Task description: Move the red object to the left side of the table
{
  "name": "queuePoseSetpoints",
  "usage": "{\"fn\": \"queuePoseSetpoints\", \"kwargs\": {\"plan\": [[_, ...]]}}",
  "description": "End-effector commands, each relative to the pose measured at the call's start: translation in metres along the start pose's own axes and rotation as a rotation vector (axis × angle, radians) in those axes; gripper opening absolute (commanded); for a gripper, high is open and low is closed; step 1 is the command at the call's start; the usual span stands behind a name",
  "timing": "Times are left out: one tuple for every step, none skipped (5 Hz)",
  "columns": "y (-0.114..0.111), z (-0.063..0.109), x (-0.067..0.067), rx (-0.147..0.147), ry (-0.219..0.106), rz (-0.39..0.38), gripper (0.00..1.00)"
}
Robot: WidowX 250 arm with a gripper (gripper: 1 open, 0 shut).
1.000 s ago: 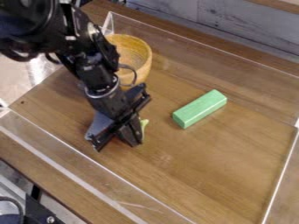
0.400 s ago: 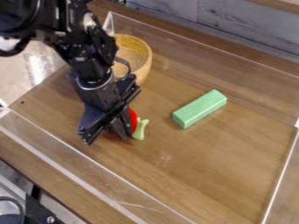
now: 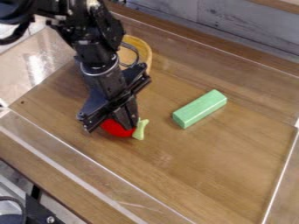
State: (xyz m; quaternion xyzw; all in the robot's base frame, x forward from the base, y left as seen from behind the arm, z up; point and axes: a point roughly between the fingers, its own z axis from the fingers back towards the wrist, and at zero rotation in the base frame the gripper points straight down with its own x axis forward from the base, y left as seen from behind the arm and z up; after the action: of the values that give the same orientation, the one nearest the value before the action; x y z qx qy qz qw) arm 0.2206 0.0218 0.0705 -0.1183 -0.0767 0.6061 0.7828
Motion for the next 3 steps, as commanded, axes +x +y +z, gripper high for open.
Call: {"fn": "queuePoseSetpoints", "kwargs": {"plan": [[-0.017, 0.015, 0.002, -0.046, 0.011, -0.077, 0.0], [-0.007, 0.027, 0.021, -0.052, 0.005, -0.024, 0.0], [-0.002, 0.039, 0.034, -0.059, -0.005, 0.017, 0.0]]}}
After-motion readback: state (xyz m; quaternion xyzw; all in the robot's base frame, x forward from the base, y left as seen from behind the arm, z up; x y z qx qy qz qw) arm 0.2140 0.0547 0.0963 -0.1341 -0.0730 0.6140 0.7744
